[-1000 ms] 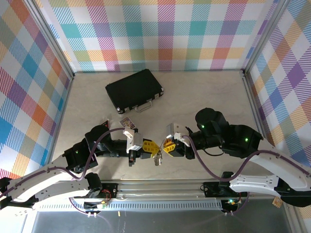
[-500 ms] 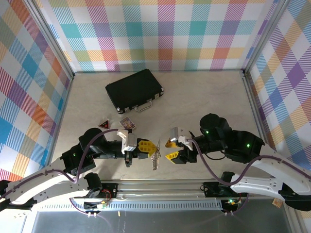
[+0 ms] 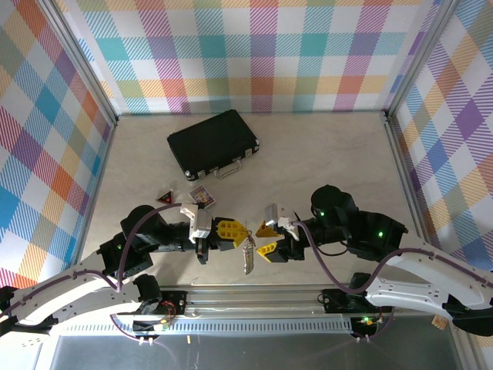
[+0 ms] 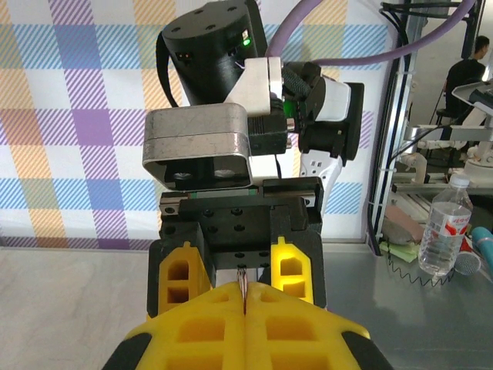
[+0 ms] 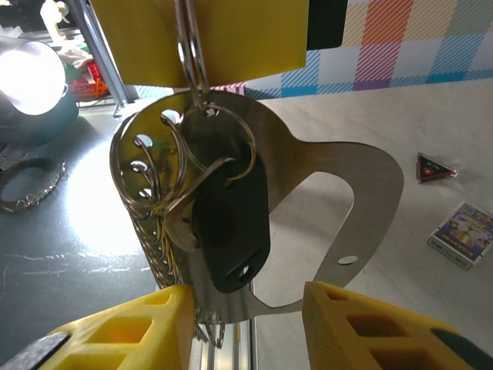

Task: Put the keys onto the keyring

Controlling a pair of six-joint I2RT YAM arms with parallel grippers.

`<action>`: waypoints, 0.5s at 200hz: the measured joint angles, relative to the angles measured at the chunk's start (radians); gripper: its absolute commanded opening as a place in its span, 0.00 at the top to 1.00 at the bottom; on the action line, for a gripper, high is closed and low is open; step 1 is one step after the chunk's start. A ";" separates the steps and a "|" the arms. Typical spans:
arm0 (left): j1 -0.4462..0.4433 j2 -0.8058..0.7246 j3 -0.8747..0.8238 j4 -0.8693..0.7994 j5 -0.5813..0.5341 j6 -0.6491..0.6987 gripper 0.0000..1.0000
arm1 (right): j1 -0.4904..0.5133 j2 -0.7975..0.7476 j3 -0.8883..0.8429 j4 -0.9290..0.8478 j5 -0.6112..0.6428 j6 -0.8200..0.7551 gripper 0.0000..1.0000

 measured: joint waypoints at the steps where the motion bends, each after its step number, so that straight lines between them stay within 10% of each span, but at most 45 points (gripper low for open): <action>1: 0.000 0.000 0.000 0.000 0.000 -0.001 1.00 | 0.000 0.000 0.000 0.001 0.000 0.000 0.60; 100: 0.000 0.005 -0.019 0.026 0.000 -0.024 1.00 | 0.000 0.000 -0.029 0.076 -0.029 0.014 0.67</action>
